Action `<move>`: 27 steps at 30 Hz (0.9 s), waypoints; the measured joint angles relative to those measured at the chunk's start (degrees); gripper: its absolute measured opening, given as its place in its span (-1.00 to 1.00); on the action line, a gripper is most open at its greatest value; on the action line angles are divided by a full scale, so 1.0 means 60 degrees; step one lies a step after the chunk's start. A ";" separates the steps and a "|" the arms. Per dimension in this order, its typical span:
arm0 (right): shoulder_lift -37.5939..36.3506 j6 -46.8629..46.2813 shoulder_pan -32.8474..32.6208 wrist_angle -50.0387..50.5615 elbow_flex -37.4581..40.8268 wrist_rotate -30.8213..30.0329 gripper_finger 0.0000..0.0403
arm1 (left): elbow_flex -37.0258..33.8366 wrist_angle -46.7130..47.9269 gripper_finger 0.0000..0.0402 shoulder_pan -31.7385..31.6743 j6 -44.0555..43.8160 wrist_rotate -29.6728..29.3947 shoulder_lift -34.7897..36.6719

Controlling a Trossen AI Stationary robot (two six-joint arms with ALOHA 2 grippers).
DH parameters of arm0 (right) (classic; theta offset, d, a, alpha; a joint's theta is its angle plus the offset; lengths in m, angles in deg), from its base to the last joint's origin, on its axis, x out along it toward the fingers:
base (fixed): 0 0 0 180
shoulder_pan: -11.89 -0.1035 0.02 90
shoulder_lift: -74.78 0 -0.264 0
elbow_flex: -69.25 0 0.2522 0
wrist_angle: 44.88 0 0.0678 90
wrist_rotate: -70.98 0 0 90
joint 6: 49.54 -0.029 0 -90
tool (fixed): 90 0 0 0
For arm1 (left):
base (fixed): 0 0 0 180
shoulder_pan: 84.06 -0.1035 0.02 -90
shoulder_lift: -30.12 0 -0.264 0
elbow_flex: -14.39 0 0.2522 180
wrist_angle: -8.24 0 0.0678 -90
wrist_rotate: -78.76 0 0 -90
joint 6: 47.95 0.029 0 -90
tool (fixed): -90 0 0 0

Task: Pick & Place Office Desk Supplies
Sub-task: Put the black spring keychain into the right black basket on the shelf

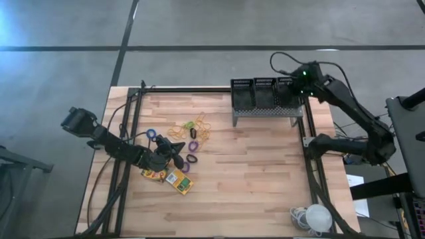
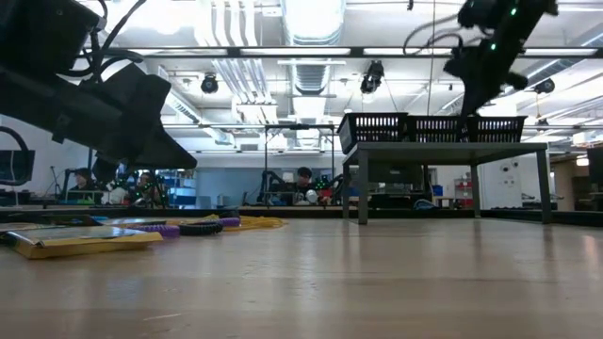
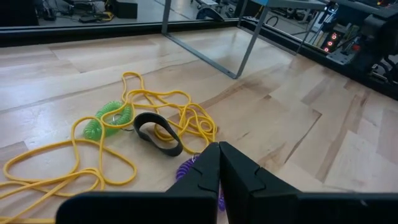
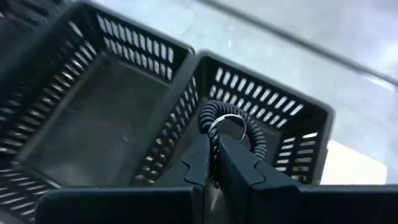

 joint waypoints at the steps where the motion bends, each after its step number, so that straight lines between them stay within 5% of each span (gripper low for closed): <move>1: 0.0166 0.0024 0.0069 0.0159 -0.0096 0.0152 -0.90 | 0.0000 0.0000 -0.95 0.0000 0.0000 0.0003 0.0000; 27: 0.1805 0.0146 -0.0164 0.0574 -0.0364 -0.0753 -0.78 | 0.0000 0.0051 -0.95 -0.0004 -0.0069 0.0003 0.0000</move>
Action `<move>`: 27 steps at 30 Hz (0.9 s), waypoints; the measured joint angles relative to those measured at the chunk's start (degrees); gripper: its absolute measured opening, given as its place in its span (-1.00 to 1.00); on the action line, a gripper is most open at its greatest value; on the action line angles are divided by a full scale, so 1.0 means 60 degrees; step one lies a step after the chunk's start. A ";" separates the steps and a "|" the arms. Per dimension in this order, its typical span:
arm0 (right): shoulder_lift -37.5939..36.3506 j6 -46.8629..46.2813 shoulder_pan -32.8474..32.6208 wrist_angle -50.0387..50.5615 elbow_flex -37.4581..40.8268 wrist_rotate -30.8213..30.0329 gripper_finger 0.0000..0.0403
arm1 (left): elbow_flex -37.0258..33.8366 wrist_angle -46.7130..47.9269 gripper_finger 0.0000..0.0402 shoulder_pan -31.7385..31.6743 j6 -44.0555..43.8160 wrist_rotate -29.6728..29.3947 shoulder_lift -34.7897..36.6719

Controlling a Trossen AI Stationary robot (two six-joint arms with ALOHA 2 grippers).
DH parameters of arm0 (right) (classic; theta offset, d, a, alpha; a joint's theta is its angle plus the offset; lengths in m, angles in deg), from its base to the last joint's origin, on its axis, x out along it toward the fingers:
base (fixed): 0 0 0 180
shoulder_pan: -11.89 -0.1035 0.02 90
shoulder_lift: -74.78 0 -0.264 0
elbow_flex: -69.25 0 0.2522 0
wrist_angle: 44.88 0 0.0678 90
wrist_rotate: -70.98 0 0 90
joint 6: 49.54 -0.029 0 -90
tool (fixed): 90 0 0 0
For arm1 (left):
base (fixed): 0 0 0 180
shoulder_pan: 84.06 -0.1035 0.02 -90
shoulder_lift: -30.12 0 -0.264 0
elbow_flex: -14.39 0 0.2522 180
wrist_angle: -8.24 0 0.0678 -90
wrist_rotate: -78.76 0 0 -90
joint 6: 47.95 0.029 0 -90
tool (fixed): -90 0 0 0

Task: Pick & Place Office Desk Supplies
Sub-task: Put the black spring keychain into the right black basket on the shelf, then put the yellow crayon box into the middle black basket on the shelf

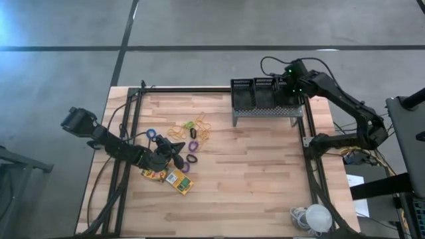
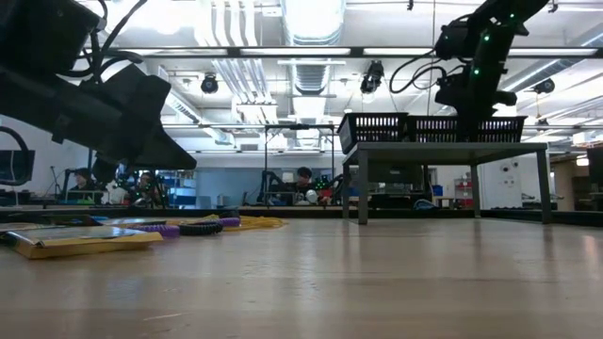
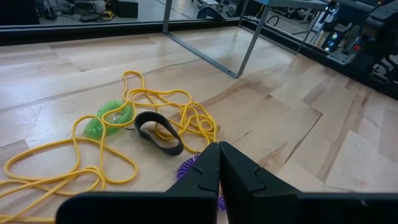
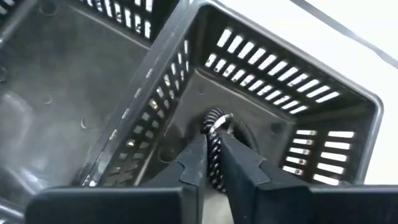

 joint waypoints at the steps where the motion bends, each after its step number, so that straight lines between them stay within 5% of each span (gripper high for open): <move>1: -0.0004 0.0000 -0.0002 0.0007 0.0010 0.0001 -0.74 | 0.0000 0.0000 -0.95 0.0000 0.0000 0.0000 0.0000; 9: -0.0267 -0.0004 -0.0017 -0.0061 -0.0179 0.0005 -0.33 | 0.0000 0.0000 -0.95 0.0004 -0.0007 0.0069 0.0000; 16: -0.1606 -0.0087 -0.0758 -0.0018 -0.0815 0.0006 -0.25 | 0.0000 0.0000 -0.95 0.0004 -0.0029 0.0076 0.0000; 20: -0.2536 -0.0270 -0.2395 -0.0495 -0.0453 0.0068 -0.30 | 0.0000 0.0000 -0.95 0.0004 -0.0028 0.0076 0.0000; 27: -0.3213 -0.1045 -0.6877 -0.3343 0.1747 0.0103 -0.39 | 0.0000 0.0000 -0.95 0.0004 -0.0138 0.0076 0.0000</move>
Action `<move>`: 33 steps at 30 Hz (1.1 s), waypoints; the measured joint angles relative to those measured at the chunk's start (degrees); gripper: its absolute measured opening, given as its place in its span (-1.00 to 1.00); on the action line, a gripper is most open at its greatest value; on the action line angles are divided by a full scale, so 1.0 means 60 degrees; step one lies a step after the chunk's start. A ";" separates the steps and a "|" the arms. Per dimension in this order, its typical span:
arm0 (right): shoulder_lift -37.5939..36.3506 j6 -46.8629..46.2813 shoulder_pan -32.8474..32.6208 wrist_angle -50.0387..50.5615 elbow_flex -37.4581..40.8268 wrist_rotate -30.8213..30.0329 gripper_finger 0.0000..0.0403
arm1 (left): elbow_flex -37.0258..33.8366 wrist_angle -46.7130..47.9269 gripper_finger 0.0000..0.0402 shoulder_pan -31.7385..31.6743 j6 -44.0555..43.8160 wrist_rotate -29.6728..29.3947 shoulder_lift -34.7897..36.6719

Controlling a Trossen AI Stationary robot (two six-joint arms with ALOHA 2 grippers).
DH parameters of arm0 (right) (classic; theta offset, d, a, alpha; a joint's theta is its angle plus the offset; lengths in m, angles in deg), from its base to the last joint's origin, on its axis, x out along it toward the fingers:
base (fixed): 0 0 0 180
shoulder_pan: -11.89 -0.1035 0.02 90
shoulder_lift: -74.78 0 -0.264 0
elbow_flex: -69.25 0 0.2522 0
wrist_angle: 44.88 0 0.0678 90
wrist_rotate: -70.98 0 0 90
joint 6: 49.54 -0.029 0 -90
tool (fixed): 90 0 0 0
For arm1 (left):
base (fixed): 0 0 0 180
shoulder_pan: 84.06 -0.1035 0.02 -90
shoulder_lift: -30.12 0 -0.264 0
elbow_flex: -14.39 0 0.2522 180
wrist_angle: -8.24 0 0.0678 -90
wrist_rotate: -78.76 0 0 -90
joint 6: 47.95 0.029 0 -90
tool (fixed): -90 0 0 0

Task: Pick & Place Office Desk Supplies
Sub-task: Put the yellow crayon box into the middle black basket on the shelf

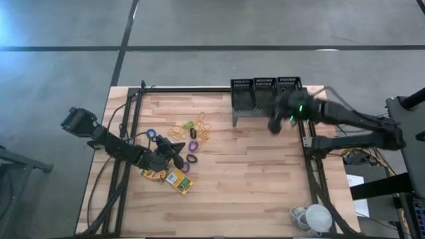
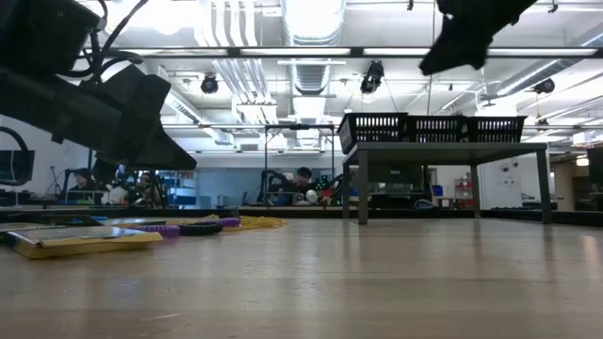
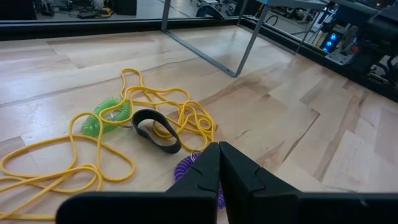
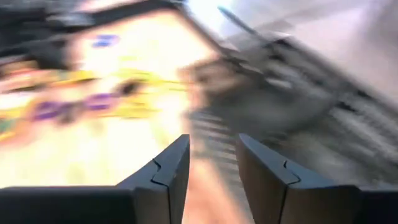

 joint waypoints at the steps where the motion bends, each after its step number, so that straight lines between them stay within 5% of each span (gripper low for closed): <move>1: 0.0071 0.0023 -0.0665 -0.0696 0.0382 0.0003 -0.40 | 0.0000 0.0000 -0.95 0.0000 -0.0004 0.0000 0.0000; 5: 0.0662 0.0703 -0.2901 -0.3882 0.1920 0.0013 -0.42 | 0.0000 0.0000 -0.95 0.0000 0.0187 0.0315 0.0000; 11: 0.2273 0.1512 -0.4872 -0.7705 0.3332 0.0008 -0.41 | 0.0691 0.1450 -0.95 0.0000 0.0943 0.2212 0.0106; 20: 0.4577 0.1410 -0.5236 -0.8479 0.3380 -0.0026 -0.42 | 0.4970 1.2711 -0.95 0.0084 0.0067 0.5114 0.0153; 23: 0.5100 0.1417 -0.5236 -0.8482 0.3201 -0.0019 -0.43 | 0.5802 1.4854 -0.95 0.0189 0.0169 0.5328 0.0160; 28: 0.5508 0.1432 -0.5258 -0.8499 0.3073 0.0003 -0.45 | 0.5454 1.4700 -0.85 0.0425 0.2162 0.5526 0.0160; 33: 0.5455 0.1468 -0.5254 -0.8449 0.3081 0.0003 -0.45 | 0.4341 1.3747 -0.49 0.0510 0.2683 0.5714 0.0157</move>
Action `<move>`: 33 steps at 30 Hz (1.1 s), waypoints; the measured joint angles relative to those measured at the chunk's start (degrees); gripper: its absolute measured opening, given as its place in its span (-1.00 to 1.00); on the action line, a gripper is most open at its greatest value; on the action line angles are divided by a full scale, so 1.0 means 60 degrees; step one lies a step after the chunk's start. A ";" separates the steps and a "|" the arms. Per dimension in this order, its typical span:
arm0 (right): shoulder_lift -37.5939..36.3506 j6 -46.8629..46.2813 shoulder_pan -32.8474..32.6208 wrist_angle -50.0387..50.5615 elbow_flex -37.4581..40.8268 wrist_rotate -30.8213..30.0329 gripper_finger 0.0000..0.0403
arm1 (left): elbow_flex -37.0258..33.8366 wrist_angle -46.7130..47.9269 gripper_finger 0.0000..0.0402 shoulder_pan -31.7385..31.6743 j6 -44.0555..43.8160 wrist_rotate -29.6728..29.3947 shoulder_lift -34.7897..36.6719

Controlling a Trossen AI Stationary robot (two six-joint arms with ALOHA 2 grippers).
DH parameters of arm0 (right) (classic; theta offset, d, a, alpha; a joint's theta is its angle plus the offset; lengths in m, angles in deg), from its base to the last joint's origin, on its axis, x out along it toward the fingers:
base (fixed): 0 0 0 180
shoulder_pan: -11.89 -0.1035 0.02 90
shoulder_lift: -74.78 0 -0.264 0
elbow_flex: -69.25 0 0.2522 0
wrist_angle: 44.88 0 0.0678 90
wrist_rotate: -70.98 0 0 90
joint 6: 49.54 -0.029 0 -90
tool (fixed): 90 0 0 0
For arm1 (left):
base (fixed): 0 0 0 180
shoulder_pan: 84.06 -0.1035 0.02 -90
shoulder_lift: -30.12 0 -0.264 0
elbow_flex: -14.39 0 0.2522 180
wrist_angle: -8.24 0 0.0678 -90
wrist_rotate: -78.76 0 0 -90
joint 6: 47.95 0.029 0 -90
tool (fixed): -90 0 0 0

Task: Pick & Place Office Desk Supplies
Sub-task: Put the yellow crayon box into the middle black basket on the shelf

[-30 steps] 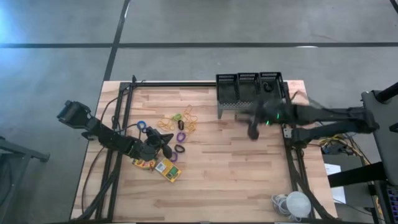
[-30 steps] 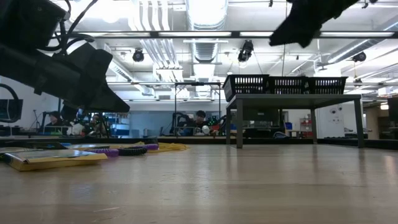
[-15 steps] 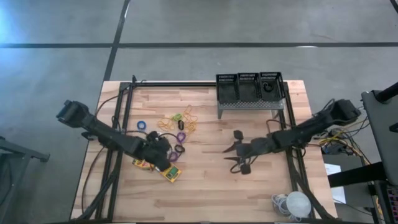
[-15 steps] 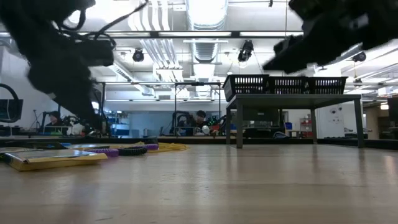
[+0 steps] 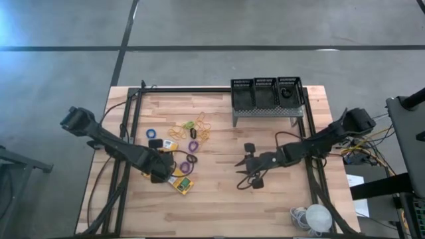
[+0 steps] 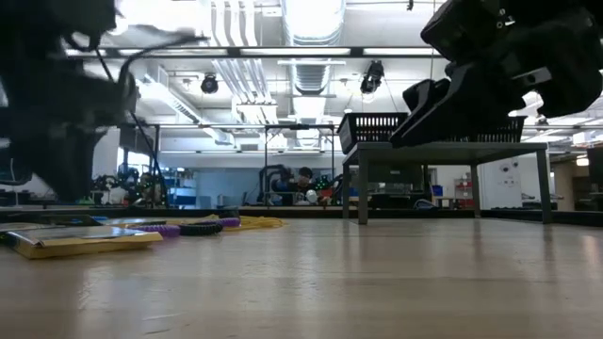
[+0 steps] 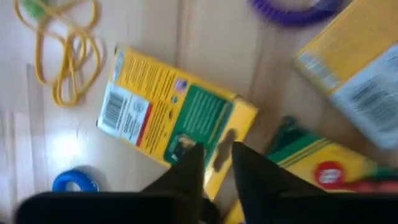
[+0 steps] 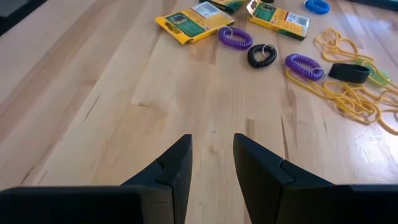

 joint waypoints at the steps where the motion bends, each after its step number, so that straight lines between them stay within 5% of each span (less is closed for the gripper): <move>1: -0.0034 0.0001 0.0000 -0.0006 0.0000 0.0000 -0.45 | -0.0198 -0.0159 -0.42 0.0000 -0.0031 -0.0002 -0.0004; 8: -0.0150 0.0149 0.0000 -0.0013 0.0000 -0.0004 -0.50 | -0.1081 -0.1074 -0.18 0.0022 -0.0209 -0.0039 -0.0004; 19: -0.0143 0.0050 0.0004 -0.0043 0.0000 -0.0068 -0.55 | -0.0731 -0.1302 -0.26 0.0216 0.0515 0.0213 -0.0004; 28: -0.0143 -0.0037 0.0004 -0.0057 0.0001 -0.0069 -0.57 | -0.1303 -0.1832 -0.27 0.0244 0.0208 -0.0949 -0.0004; 33: -0.0143 -0.0036 0.0004 -0.0065 0.0002 -0.0066 -0.60 | -0.1335 -0.2117 -0.48 0.0240 -0.0191 -0.1064 -0.0004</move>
